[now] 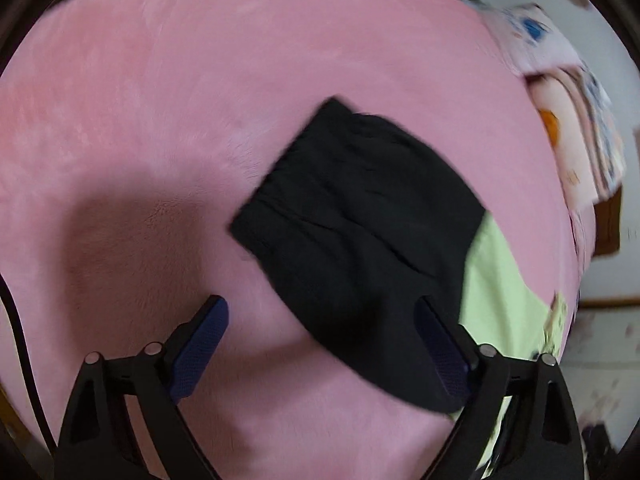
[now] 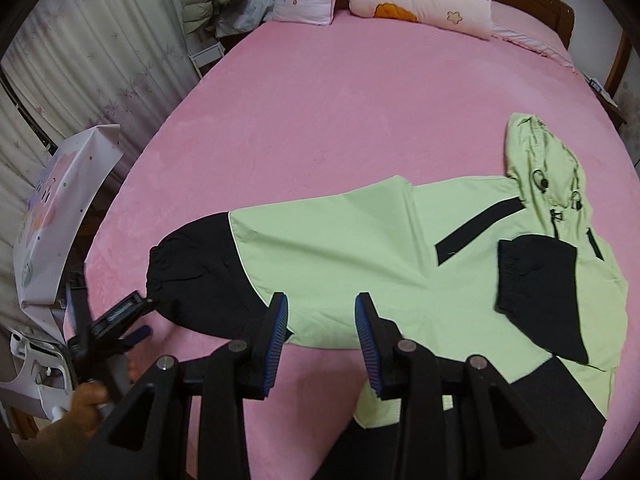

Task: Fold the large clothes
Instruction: 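Grasp the black cuff of the other sleeve with the left gripper, then fold the held sleeve across the jacket front with the left gripper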

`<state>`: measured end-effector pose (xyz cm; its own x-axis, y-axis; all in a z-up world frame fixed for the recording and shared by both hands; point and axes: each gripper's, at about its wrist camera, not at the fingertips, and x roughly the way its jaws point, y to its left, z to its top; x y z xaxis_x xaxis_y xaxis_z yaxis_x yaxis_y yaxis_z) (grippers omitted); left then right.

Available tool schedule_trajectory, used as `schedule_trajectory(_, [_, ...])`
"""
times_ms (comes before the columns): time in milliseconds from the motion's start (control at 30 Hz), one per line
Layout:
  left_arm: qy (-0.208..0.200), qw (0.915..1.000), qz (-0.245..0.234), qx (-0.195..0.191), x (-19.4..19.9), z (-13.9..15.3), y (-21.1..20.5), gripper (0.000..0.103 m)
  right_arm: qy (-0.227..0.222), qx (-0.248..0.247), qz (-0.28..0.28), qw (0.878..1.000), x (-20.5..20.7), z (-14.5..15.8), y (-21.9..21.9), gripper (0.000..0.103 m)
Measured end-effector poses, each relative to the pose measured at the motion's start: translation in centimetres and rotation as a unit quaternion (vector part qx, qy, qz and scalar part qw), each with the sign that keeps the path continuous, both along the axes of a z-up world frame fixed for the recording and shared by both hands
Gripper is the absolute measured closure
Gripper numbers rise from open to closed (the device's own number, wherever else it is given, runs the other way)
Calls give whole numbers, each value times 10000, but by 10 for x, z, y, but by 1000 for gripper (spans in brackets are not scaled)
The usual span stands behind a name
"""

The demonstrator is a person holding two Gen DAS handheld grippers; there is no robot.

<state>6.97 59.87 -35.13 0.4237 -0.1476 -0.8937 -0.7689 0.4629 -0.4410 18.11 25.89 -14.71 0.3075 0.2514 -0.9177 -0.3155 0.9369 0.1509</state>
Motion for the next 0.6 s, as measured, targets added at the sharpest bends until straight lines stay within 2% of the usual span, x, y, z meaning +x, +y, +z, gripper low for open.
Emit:
schedule_trajectory(67, [-61, 9998, 193, -52, 2, -12, 4, 11, 69, -35, 32, 10000, 3, -7, 3, 68])
schedule_trajectory(200, [-89, 9990, 424, 86, 9, -22, 0, 12, 243, -75, 18, 9997, 9, -18, 4, 68])
schedule_trajectory(267, [-60, 9989, 386, 245, 18, -20, -6, 32, 296, -92, -11, 9995, 11, -21, 3, 68])
schedule_trajectory(333, [-39, 9990, 157, 422, 29, -17, -13, 70, 321, -108, -16, 9994, 13, -23, 2, 68])
schedule_trajectory(400, [-131, 9992, -59, 379, 38, -13, -19, 91, 325, -136, -22, 9994, 13, -23, 0, 68])
schedule_trajectory(500, [-47, 9976, -245, 645, 47, 2, -31, 96, 356, -139, -69, 9992, 13, -25, -7, 68])
schedule_trajectory(600, [-301, 9955, -372, 821, 57, 33, -47, 97, 413, -87, -197, 9989, 12, -27, -17, 68])
